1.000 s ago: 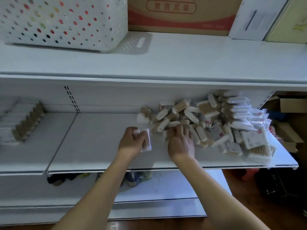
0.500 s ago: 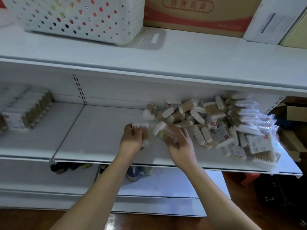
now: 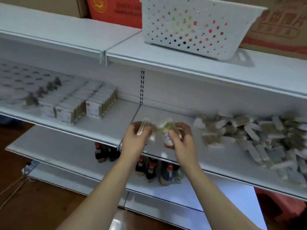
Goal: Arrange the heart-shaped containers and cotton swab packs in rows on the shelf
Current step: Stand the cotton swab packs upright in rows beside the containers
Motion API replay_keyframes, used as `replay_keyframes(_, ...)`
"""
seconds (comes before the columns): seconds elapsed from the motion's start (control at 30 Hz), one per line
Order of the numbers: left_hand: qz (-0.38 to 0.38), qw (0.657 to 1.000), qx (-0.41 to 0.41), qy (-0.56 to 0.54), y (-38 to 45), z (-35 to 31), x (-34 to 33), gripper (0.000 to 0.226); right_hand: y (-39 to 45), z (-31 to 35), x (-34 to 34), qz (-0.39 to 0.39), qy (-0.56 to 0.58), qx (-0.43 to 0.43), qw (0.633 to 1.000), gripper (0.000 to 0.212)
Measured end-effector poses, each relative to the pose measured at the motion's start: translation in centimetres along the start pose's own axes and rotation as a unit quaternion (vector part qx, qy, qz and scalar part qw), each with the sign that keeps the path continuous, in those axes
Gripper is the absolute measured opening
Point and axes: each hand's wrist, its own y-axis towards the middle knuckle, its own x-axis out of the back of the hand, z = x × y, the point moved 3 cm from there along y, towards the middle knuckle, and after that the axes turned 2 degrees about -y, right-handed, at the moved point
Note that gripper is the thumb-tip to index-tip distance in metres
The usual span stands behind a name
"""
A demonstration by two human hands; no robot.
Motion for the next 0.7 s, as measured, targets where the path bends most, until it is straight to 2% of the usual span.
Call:
replay_keyframes(0.3,-0.024,0.996,-0.045,0.066,4.5,-2.7,19.1,0.027,-3.6,3.4,-20.4,0.073,0.05,-0.031,0.996,0.034)
replay_keyframes(0.43,-0.046,0.993,-0.062,0.089,7.4,-4.6,25.7,0.038,-2.8,5.0,-27.5,0.11,0.053,-0.029,0.992,0.038)
replay_keyframes(0.5,-0.074,0.989,-0.063,0.109,9.5,-5.3,28.5,0.048,-1.4,5.6,-30.5,0.106,0.054,-0.015,0.993,0.035)
replay_keyframes(0.63,-0.136,0.973,-0.075,0.171,14.0,-6.4,33.3,0.038,2.8,5.7,-35.5,0.037,0.037,-0.008,0.999,0.05)
replay_keyframes(0.7,-0.142,0.965,-0.089,0.202,16.4,-6.7,35.1,0.033,5.5,5.9,-38.0,0.016,0.008,0.01,1.0,0.048)
